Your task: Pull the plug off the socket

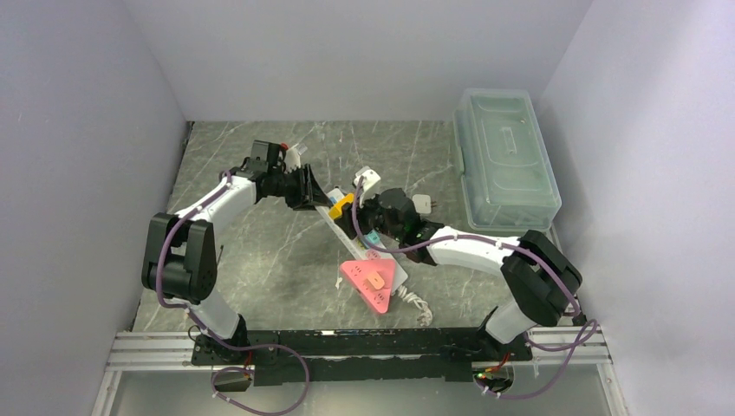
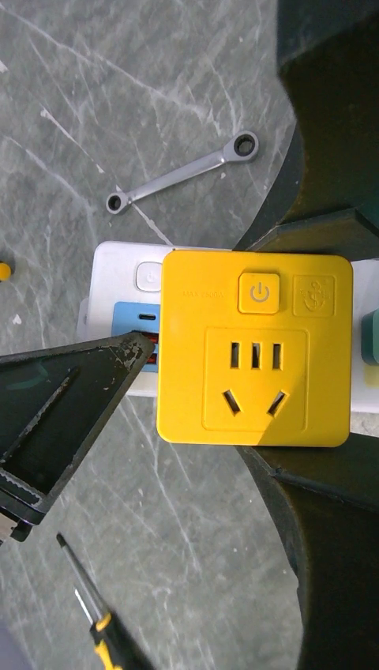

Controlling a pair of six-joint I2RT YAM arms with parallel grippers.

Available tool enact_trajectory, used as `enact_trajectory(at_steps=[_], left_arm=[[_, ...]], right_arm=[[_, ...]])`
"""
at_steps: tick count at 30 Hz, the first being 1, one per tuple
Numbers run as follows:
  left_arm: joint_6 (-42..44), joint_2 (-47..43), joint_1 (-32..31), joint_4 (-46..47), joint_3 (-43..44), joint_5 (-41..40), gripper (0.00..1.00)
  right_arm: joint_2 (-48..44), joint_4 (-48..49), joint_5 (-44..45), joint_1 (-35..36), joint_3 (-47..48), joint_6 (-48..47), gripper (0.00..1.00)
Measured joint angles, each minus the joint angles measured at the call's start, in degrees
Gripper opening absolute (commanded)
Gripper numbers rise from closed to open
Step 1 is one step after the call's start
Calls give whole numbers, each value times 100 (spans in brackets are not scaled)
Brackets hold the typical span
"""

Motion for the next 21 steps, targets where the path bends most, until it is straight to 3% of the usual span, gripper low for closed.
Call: enact_trajectory(at_steps=[9,21], left_arm=[[22,-4,-94,111,59,-109,0],[24,0,-94,-46,79,-236,0]], right_arm=[[0,0,-1178,-619,0,455,0],[0,-50,-457,-240,28,160,0]])
